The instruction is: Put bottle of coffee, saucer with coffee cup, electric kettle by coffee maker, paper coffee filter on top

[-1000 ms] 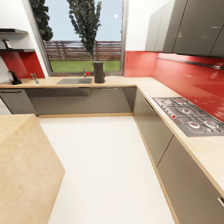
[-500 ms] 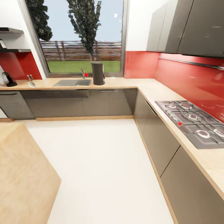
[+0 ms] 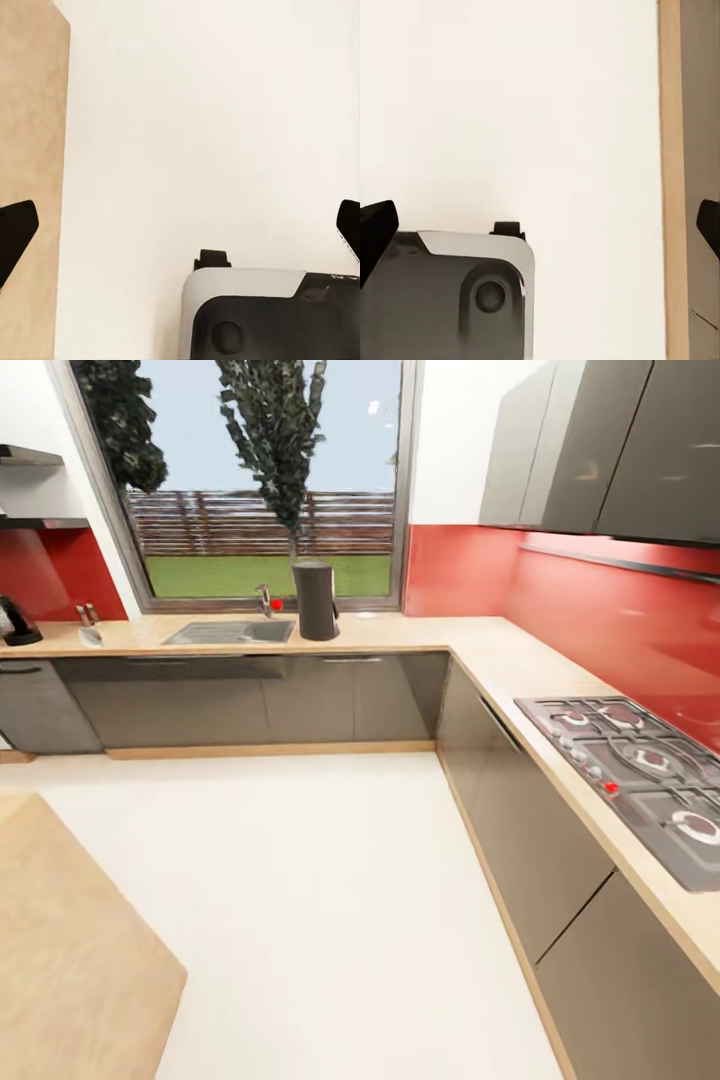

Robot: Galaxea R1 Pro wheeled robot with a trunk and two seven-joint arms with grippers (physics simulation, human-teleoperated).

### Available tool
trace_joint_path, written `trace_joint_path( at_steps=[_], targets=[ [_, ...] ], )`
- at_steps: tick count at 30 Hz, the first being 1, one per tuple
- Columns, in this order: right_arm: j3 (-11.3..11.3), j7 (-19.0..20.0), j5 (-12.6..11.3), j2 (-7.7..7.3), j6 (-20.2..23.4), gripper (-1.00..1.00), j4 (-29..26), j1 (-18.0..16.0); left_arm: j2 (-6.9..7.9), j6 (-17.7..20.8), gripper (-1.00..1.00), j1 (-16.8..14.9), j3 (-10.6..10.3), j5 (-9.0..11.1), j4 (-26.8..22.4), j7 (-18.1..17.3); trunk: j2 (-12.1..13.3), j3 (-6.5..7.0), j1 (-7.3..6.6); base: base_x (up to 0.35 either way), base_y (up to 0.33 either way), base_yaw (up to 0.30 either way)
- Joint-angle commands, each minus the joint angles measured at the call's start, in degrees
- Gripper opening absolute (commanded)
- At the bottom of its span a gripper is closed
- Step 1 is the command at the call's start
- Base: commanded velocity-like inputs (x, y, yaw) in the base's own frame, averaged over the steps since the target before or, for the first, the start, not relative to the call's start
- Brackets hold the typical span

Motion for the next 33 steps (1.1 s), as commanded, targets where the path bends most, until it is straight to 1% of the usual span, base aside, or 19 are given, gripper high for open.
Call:
trace_joint_path(
  at_steps=[1,14,21,26,33],
  targets=[
    [-0.04,-0.03,0.04,0.0,-0.16,1.0,0.01,-0.02,-0.02,-0.29,1.0,-0.04,0.16,0.02,0.11,-0.01,-0.09,-0.05,0.06,0.338,0.0,0.092],
    [-0.06,-0.04,-0.01,0.0,-0.16,1.0,0.01,-0.01,-0.02,-0.51,1.0,-0.05,0.18,0.03,0.17,-0.01,-0.09,0.82,0.06,0.338,0.0,0.145],
    [-0.06,-0.01,-0.01,0.0,-0.1,1.0,0.01,-0.01,-0.09,-0.51,1.0,-0.05,0.13,-0.2,0.17,0.0,-0.09,0.91,0.06,0.338,-0.006,0.022],
    [-0.06,0.04,-0.06,0.0,-0.08,1.0,-0.02,-0.02,-0.11,-0.51,1.0,-0.05,0.13,-0.31,0.17,-0.01,-0.09,0.93,0.06,0.338,-0.1,0.001],
    [-0.07,0.0,-0.1,0.0,-0.16,1.0,-0.08,-0.04,-0.04,-0.51,1.0,-0.05,0.13,-0.16,0.17,0.0,-0.09,1.44,0.06,0.338,-0.108,0.001]
  ],
)
